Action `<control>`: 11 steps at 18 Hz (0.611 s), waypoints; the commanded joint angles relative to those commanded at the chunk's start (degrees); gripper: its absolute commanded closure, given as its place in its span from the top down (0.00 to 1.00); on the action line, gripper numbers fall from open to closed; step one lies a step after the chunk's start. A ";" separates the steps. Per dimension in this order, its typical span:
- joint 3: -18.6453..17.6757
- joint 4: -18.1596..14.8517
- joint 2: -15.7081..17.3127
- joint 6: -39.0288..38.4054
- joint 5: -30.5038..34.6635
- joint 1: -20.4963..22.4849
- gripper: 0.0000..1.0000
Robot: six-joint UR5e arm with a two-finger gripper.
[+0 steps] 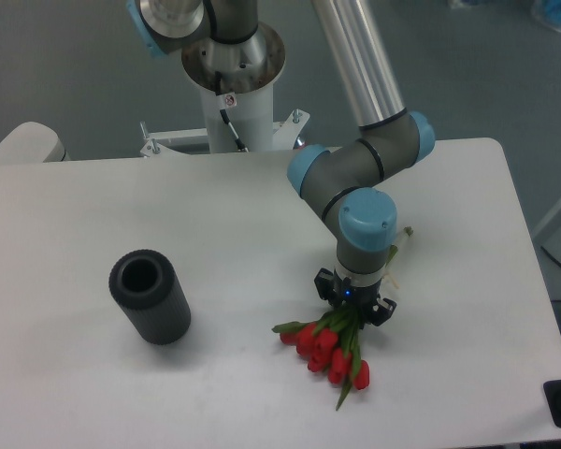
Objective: Pick up the flowers from the table
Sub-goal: 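Lift the gripped tulips up off the table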
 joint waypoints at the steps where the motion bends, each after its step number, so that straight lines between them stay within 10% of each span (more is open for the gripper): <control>1: 0.00 0.00 0.09 0.00 0.00 0.00 0.48; 11: 0.53 -0.26 0.62 0.09 -0.09 0.17 0.35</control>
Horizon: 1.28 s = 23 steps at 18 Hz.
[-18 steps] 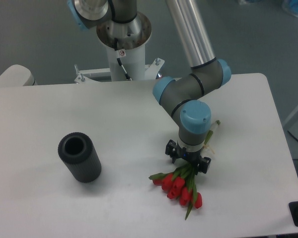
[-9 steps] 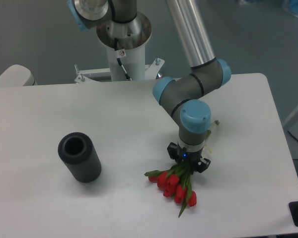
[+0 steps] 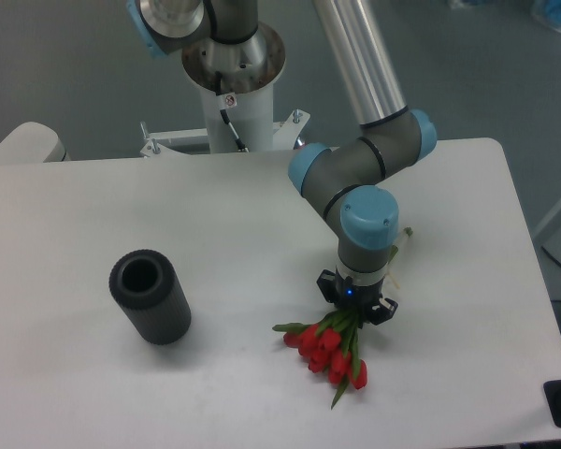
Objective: Pick up the flowers from the table
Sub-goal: 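Lift the gripped tulips up off the table, then carry the held tulips toward the black cylindrical vase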
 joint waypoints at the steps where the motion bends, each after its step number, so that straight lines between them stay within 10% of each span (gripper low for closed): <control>1: 0.00 0.00 0.00 0.00 -0.09 0.00 0.33; 23: 6.32 -0.44 9.22 -7.90 -13.44 -7.19 0.25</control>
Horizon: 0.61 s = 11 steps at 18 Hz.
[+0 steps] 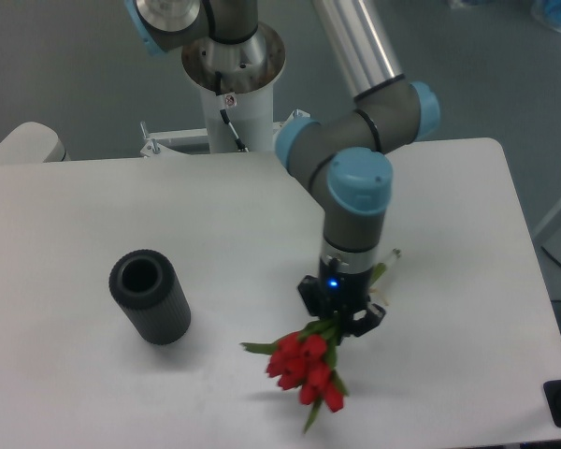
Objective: Pick up the flowers from the table
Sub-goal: 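Carry the held tulips toward the black cylindrical vase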
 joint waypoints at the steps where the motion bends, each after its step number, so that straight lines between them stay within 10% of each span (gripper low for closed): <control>1: 0.35 0.00 0.97 -0.87 -1.31 -0.97 0.25; 11: -0.09 0.09 5.28 -3.69 -16.07 1.13 0.25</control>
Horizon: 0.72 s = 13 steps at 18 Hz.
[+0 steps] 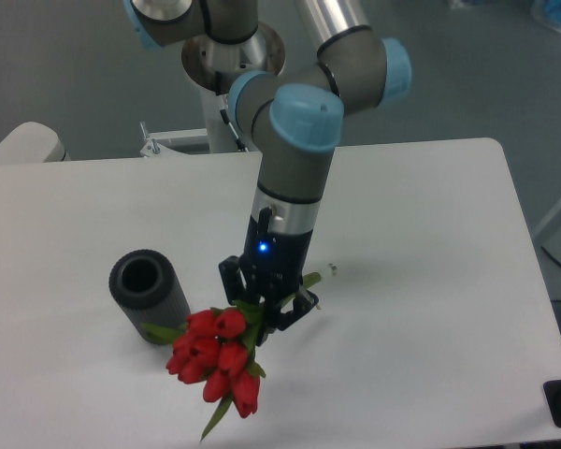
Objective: Pick up the flowers from the table
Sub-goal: 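Carry the held tulips toward the black cylindrical vase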
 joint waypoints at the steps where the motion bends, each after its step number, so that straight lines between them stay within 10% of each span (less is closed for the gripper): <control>1: 0.09 0.00 0.00 -0.52 -1.59 0.44 0.25; 13: -0.44 0.09 2.20 -1.58 -4.76 1.85 0.25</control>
